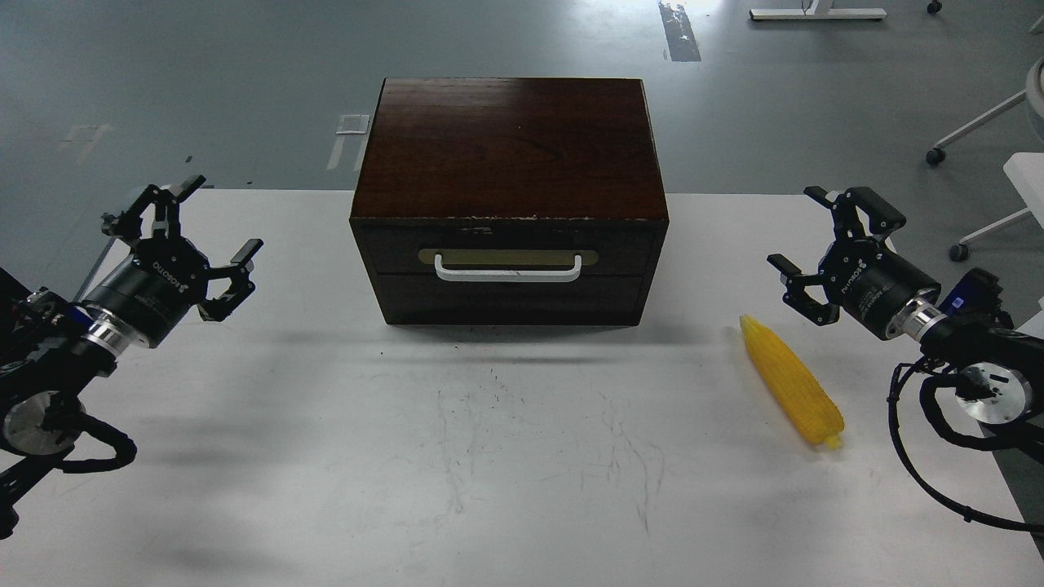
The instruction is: Put corn in drawer with both arms
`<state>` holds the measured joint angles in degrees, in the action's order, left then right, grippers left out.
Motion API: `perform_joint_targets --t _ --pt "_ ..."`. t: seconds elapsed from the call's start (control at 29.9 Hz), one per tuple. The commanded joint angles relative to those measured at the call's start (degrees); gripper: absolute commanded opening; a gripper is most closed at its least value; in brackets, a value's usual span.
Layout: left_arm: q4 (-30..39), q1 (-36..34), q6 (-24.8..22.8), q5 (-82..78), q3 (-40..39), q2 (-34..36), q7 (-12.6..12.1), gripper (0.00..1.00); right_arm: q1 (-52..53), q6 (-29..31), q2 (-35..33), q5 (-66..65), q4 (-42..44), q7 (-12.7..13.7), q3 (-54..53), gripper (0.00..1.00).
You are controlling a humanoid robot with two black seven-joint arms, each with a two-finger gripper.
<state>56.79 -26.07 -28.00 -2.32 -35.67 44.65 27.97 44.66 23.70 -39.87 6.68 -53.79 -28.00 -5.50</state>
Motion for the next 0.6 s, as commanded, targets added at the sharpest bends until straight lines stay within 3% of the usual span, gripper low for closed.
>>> perform_joint_targets --t 0.0,0.17,0.33,0.57 --pt "0.1 -0.6 0.0 0.1 -3.4 2.9 0.0 0.99 0.1 0.0 -0.1 0.0 0.0 0.0 -0.3 0.99" --pt "0.5 -4.2 0.0 -2.2 -6.5 6.5 0.0 0.99 0.3 0.1 -0.2 0.0 0.0 0.0 -0.5 0.99" --pt "4.1 -9.8 0.0 -18.3 -6.7 8.4 0.0 0.99 0.6 0.2 -0.4 -0.1 0.0 0.0 -0.5 0.99" --pt "19.4 -15.0 0.0 -45.1 -7.0 8.9 0.0 0.99 0.7 0.2 -1.3 -0.1 0.0 0.0 -0.5 0.99"
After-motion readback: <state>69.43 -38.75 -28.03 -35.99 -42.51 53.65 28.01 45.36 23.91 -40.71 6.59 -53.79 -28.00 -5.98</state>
